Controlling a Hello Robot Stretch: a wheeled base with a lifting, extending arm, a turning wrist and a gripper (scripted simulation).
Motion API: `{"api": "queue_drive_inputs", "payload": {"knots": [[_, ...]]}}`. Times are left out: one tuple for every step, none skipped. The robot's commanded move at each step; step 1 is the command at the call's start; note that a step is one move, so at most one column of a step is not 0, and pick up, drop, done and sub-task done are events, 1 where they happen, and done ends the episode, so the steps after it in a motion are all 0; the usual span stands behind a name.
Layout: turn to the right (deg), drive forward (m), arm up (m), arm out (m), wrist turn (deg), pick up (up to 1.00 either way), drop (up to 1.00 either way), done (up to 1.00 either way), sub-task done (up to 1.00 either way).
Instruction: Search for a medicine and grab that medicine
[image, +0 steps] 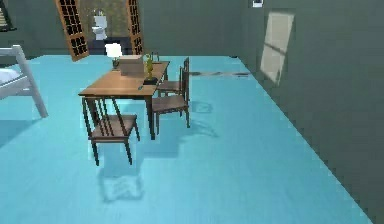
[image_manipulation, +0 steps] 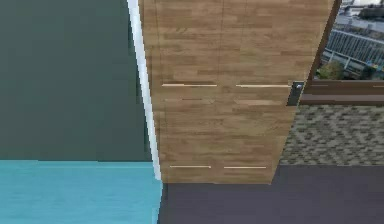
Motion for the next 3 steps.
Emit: {"api": "queue_drive_inputs", "payload": {"knots": [[3.0,0.00,0.00,0.00,0.0,0.00,0.00,0.00,0.00],[0.0,0.50,0.00,0.00,0.0,0.00,0.00,0.00,0.00],[-15.0,0.00,0.00,0.00,0.0,0.00,0.00,0.00,0.00]]}}
